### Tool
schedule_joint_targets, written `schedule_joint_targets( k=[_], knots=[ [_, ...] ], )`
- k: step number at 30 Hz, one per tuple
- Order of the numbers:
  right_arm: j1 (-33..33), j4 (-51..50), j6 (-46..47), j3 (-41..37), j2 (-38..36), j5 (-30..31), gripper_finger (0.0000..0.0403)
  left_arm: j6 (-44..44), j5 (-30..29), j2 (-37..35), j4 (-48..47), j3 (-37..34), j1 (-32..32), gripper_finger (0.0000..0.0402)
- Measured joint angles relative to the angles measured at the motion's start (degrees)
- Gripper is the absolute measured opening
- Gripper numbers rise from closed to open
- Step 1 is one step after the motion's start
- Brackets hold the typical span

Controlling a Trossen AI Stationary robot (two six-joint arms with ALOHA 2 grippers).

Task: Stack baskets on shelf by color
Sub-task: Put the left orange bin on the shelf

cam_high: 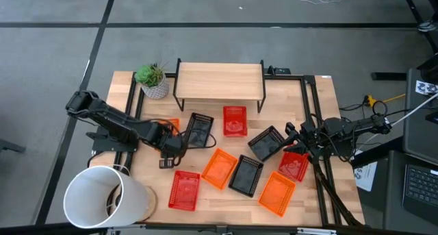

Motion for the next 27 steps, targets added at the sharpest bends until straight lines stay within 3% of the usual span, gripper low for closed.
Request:
schedule_joint_targets(
  k=[20,22,27],
  knots=[
    [0.01,0.02,0.00,0.00,0.00,-0.02,0.0117,-3.47,-1.18,0.00,12.93,-12.60,-0.17,0.0125],
    [0.02,0.02,0.01,0.00,0.00,-0.02,0.0117,-3.07,-1.24,0.00,12.86,-12.60,-0.43,0.0107],
    [0.01,-0.28,0.00,0.00,0.00,-0.04,0.0117,-2.34,-1.30,0.00,12.64,-11.03,-0.57,0.0013]
  ],
)
